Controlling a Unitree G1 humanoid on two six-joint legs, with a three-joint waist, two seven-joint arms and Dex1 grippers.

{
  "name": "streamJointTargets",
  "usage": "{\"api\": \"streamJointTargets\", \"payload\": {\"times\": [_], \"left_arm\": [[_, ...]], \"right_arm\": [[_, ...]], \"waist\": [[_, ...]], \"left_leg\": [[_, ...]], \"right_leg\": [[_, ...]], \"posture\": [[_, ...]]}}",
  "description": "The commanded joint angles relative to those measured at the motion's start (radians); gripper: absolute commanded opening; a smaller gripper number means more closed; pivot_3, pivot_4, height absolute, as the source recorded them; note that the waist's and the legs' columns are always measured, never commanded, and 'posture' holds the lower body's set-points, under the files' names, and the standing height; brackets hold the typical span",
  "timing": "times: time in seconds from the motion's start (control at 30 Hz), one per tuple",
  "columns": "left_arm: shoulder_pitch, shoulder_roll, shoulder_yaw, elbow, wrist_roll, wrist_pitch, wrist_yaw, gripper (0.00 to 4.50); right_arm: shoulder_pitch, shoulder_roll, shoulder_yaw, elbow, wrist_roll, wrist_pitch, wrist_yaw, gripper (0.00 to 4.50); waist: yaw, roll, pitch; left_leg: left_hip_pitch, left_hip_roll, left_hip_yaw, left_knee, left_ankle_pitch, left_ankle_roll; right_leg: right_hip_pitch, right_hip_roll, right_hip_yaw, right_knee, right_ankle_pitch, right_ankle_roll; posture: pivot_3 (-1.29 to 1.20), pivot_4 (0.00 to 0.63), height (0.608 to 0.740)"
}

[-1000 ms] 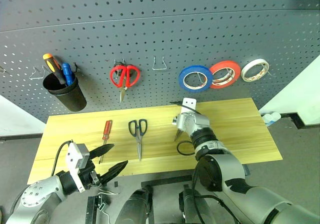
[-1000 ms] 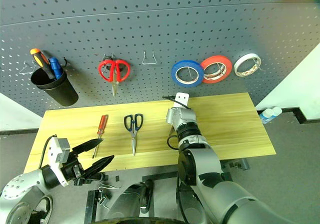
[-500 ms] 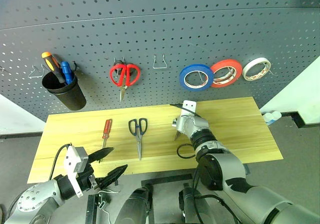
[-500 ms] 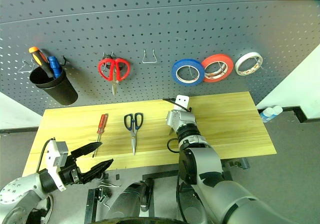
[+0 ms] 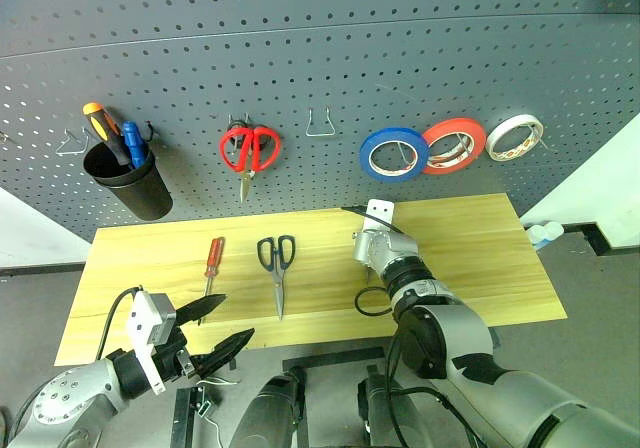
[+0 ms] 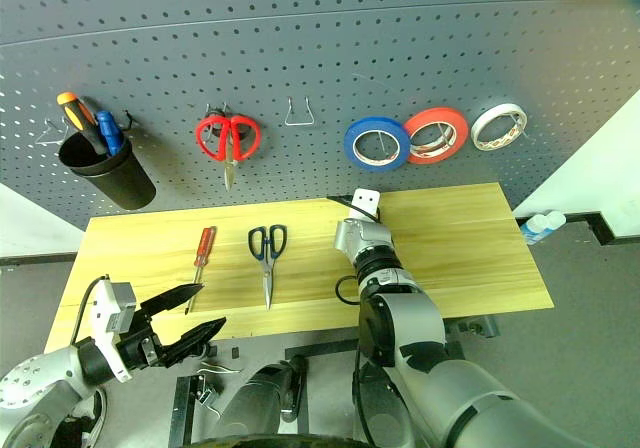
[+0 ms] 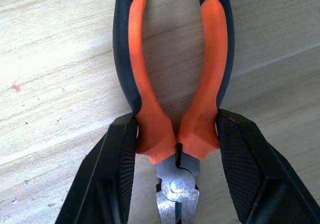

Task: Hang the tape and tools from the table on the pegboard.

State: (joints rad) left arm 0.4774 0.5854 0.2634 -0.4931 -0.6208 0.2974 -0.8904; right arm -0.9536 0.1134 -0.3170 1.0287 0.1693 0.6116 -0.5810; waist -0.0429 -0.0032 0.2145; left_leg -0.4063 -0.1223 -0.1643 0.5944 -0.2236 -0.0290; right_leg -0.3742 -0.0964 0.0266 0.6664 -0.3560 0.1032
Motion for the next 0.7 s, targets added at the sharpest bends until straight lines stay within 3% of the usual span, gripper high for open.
{"api": "streamJointTargets", "payload": {"times": [0.03,0.23,0.43,0.7], "left_arm": [[0.003,0.006,0.022,-0.015,-0.009,-0.008,-0.003,4.5],[-0.015,0.002,0.011,0.002,-0.001,-0.013,-0.005,4.5],[-0.035,0.0,0.001,0.024,0.005,-0.019,-0.008,4.5],[-0.069,0.001,-0.013,0.057,0.014,-0.025,-0.018,4.5]], "right_arm": [[-0.02,-0.003,0.011,0.005,-0.006,0.0,0.003,2.06],[0.021,0.016,0.046,-0.174,-0.005,0.147,0.025,2.06],[0.15,0.058,0.089,-0.524,-0.007,0.383,0.028,2.06],[0.316,0.075,0.164,-0.842,-0.023,0.592,0.062,2.06]], "waist": [[0.0,0.0,0.0],[-0.001,0.001,0.0],[0.002,0.001,0.001],[-0.001,0.001,0.0]], "left_leg": [[0.0,0.0,0.0,0.0,0.0,0.0],[-0.001,0.0,0.0,0.0,0.0,0.0],[-0.004,0.0,0.0,0.0,0.001,-0.003],[-0.004,0.0,0.0,-0.002,0.001,-0.001]], "right_leg": [[0.0,0.0,0.0,0.0,0.0,0.0],[-0.001,0.0,0.0,0.0,0.0,0.0],[-0.004,0.0,0.0,0.0,0.0,0.0],[-0.006,0.0,0.0,0.0,0.0,0.0]], "posture": [[0.1,0.259,0.74],[0.09,0.249,0.74],[0.08,0.242,0.74],[0.07,0.228,0.74]]}}
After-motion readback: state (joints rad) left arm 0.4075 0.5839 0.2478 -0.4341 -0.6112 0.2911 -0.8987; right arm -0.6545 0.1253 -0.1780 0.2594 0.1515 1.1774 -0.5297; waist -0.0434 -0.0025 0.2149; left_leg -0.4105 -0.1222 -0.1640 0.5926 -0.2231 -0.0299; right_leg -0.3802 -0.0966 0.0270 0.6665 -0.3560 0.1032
